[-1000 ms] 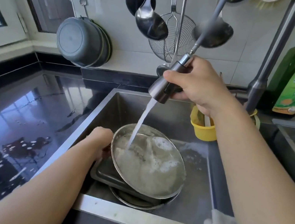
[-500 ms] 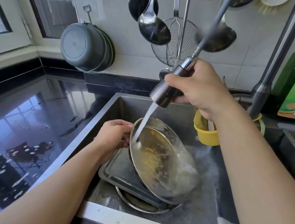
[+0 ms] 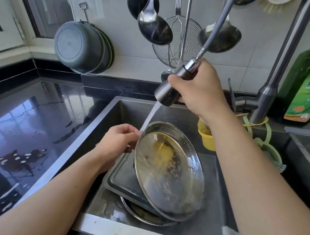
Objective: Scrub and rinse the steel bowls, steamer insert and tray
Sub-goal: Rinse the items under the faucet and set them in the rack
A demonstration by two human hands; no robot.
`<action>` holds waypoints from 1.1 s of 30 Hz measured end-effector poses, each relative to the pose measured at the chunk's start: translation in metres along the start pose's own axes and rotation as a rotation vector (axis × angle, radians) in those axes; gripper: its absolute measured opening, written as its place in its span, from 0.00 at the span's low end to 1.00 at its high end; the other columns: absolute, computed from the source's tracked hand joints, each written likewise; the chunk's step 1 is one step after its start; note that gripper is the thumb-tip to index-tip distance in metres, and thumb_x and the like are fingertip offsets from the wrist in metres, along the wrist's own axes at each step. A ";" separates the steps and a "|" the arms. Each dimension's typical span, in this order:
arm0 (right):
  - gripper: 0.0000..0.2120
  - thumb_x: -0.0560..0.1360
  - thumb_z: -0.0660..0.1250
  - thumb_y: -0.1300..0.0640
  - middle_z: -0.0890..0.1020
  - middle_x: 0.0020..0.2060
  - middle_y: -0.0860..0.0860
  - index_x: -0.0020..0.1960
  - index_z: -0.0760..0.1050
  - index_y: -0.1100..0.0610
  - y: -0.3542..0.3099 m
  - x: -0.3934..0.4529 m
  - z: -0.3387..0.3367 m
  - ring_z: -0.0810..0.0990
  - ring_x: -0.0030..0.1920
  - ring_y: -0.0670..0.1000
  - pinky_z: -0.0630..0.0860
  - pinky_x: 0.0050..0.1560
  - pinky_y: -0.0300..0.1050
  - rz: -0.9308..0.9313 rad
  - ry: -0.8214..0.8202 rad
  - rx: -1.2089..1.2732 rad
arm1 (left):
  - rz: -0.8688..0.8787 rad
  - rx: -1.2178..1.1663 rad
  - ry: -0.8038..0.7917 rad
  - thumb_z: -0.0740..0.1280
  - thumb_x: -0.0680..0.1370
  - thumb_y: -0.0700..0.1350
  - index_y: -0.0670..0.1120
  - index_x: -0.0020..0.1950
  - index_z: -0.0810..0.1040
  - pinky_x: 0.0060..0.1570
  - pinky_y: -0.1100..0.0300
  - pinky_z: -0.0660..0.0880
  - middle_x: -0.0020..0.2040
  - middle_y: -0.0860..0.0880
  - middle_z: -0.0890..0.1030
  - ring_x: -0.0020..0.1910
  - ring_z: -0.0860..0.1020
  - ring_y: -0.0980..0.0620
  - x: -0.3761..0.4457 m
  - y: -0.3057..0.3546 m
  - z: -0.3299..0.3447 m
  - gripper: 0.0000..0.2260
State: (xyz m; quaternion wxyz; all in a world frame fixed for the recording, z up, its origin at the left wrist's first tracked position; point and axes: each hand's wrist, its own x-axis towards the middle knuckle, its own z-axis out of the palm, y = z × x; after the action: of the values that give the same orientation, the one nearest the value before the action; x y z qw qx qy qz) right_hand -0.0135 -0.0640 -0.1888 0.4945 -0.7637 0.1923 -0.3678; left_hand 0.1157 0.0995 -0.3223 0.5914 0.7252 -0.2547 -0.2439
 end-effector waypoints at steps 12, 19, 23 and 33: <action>0.16 0.75 0.73 0.52 0.79 0.51 0.47 0.57 0.70 0.53 0.015 0.006 -0.014 0.76 0.47 0.48 0.65 0.30 0.22 -0.057 0.156 -0.296 | -0.025 0.273 -0.070 0.71 0.77 0.41 0.46 0.40 0.77 0.42 0.55 0.76 0.34 0.51 0.79 0.37 0.76 0.52 -0.004 0.002 0.006 0.07; 0.16 0.76 0.73 0.53 0.76 0.49 0.48 0.57 0.68 0.53 0.021 0.007 -0.027 0.75 0.46 0.49 0.66 0.35 0.30 -0.057 0.180 -0.424 | -0.025 0.306 -0.072 0.70 0.78 0.42 0.45 0.40 0.77 0.44 0.52 0.76 0.36 0.48 0.78 0.38 0.76 0.50 -0.009 0.007 0.008 0.07; 0.20 0.76 0.72 0.53 0.77 0.51 0.50 0.63 0.69 0.55 0.018 0.007 -0.039 0.75 0.49 0.52 0.72 0.47 0.44 -0.037 0.159 -0.537 | 0.007 0.326 -0.033 0.70 0.78 0.42 0.44 0.41 0.77 0.42 0.53 0.75 0.36 0.47 0.78 0.37 0.76 0.51 -0.011 0.009 0.008 0.07; 0.20 0.75 0.73 0.53 0.78 0.52 0.53 0.62 0.69 0.55 0.010 0.006 -0.044 0.77 0.49 0.55 0.74 0.47 0.49 0.017 0.089 -0.586 | 0.119 0.382 0.188 0.65 0.80 0.42 0.44 0.41 0.77 0.36 0.61 0.71 0.36 0.48 0.77 0.36 0.74 0.54 -0.015 0.018 0.010 0.08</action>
State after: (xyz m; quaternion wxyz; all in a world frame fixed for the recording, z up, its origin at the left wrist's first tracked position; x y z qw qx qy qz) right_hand -0.0422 -0.0994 -0.1850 0.2470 -0.8555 0.3180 -0.3255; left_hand 0.0965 0.0992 -0.3059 0.4778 0.8273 -0.2823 -0.0872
